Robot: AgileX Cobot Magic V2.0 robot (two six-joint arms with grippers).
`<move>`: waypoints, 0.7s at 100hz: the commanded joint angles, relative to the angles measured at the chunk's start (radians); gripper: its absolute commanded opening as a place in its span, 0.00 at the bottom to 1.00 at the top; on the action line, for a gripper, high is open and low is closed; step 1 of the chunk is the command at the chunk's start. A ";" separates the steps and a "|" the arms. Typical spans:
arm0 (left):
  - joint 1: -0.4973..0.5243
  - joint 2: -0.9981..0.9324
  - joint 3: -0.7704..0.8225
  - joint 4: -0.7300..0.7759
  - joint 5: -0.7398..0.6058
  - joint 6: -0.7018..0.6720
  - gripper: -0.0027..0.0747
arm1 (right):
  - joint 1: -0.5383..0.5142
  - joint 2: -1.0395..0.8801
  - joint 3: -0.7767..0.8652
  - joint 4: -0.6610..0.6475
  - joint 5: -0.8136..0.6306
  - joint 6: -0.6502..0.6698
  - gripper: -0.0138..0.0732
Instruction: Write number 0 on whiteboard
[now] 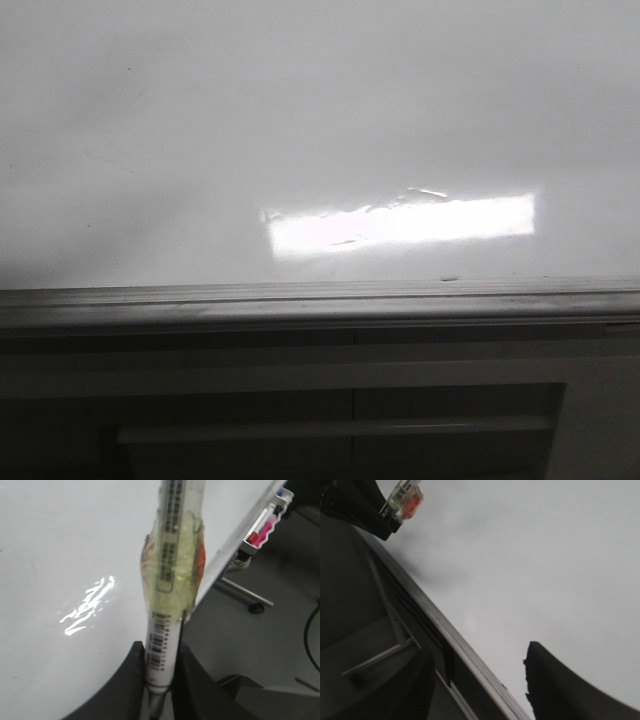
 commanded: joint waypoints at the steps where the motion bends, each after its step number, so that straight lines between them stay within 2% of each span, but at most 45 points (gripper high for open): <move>1: -0.049 -0.015 -0.029 -0.027 0.042 0.090 0.01 | 0.069 0.081 -0.063 0.052 -0.054 -0.044 0.56; 13: -0.148 -0.015 -0.029 0.067 0.066 0.176 0.01 | 0.199 0.182 -0.116 0.050 -0.128 -0.063 0.56; 29: -0.243 -0.015 -0.029 0.197 0.007 0.180 0.01 | 0.333 0.271 -0.171 0.048 -0.192 -0.115 0.57; 39: -0.267 -0.015 -0.029 0.209 -0.043 0.180 0.01 | 0.409 0.304 -0.183 0.048 -0.214 -0.146 0.60; 54: -0.277 -0.015 -0.029 0.207 -0.075 0.180 0.01 | 0.523 0.331 -0.189 0.048 -0.268 -0.146 0.60; 70: -0.277 -0.015 -0.029 0.206 -0.075 0.190 0.01 | 0.593 0.359 -0.189 0.048 -0.384 -0.146 0.60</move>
